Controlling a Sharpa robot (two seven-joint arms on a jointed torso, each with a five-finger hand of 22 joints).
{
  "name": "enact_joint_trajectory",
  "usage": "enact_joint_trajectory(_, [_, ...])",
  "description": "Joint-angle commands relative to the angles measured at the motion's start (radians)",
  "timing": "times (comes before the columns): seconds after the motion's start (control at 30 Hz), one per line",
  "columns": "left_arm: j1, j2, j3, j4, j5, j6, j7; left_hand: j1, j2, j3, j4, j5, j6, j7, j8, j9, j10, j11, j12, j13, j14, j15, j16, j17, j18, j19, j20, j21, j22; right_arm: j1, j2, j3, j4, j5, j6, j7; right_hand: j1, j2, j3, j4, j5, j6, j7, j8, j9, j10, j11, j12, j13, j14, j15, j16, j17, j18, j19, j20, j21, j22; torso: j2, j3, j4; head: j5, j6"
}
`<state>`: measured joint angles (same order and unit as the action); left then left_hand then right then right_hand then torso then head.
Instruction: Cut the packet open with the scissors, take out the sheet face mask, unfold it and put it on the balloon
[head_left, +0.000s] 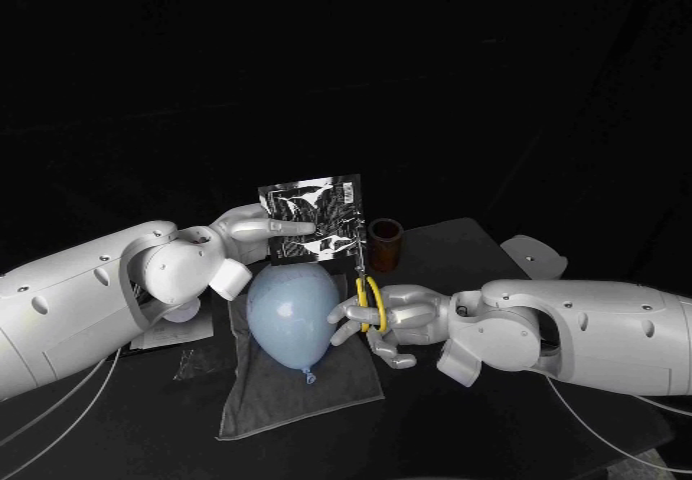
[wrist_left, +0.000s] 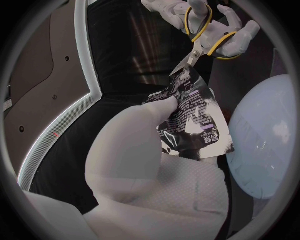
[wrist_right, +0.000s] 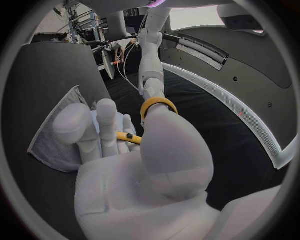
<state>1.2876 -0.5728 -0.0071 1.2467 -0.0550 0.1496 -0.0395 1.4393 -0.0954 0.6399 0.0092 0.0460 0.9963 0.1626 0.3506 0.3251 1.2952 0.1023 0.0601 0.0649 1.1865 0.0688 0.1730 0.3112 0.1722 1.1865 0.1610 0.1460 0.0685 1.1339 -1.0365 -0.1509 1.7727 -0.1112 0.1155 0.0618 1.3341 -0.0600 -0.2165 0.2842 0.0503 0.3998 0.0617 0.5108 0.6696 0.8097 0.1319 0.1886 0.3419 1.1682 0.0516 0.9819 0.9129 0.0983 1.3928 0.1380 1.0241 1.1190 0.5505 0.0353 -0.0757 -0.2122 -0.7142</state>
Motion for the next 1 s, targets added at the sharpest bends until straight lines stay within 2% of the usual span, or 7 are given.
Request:
enact_joint_trajectory(0.03, [0.0, 0.002, 0.0, 0.003, -0.007, 0.009, -0.005, -0.001, 0.011, 0.002, -0.004, 0.003, -0.001, 0.006, 0.004, 0.092, 0.007, 0.0, 0.005, 0.001, 0.003, -0.005, -0.006, 0.001, 0.012, 0.005, 0.0, 0.002, 0.0, 0.007, 0.003, 0.004, -0.001, -0.013, 0.008, 0.024, -0.002, 0.01, -0.006, -0.001, -0.001, -0.064, 0.07, 0.005, -0.001, 0.007, 0.001, 0.004, -0.001, -0.001, -0.005, 0.007, -0.001, 0.02, 0.004, 0.0, -0.003, -0.001, 0.0, -0.0001, 0.0001, 0.001, 0.001])
enact_joint_trajectory(0.47, [0.0, 0.002, 0.0, -0.003, -0.006, 0.001, 0.003, -0.001, 0.011, 0.002, -0.004, 0.003, -0.001, 0.006, 0.004, 0.092, 0.007, 0.0, 0.005, 0.001, 0.003, -0.005, -0.006, 0.001, 0.012, 0.005, 0.0, 0.002, 0.0, 0.014, 0.007, 0.004, -0.025, -0.017, -0.002, 0.019, 0.001, 0.013, -0.014, -0.002, -0.001, -0.056, 0.073, 0.008, -0.007, 0.008, 0.001, 0.007, -0.007, -0.005, -0.005, 0.007, -0.009, 0.021, 0.001, 0.0, -0.009, -0.008, 0.0, -0.001, -0.0011, -0.001, 0.003])
enact_joint_trajectory(1.0, [0.0, 0.001, 0.0, -0.014, 0.012, -0.013, 0.017, -0.003, 0.012, 0.003, -0.005, 0.003, -0.001, 0.006, 0.004, 0.094, 0.007, 0.0, 0.005, 0.001, 0.003, -0.006, -0.006, 0.002, 0.012, 0.005, 0.0, 0.002, 0.0, 0.006, 0.021, 0.003, -0.039, -0.023, 0.0, 0.013, 0.0, 0.013, -0.019, -0.001, -0.001, -0.053, 0.074, 0.01, -0.011, 0.007, 0.001, 0.008, -0.011, -0.009, -0.005, 0.007, -0.013, 0.022, -0.001, 0.0, -0.015, -0.013, 0.0, 0.0008, 0.0002, 0.002, 0.004])
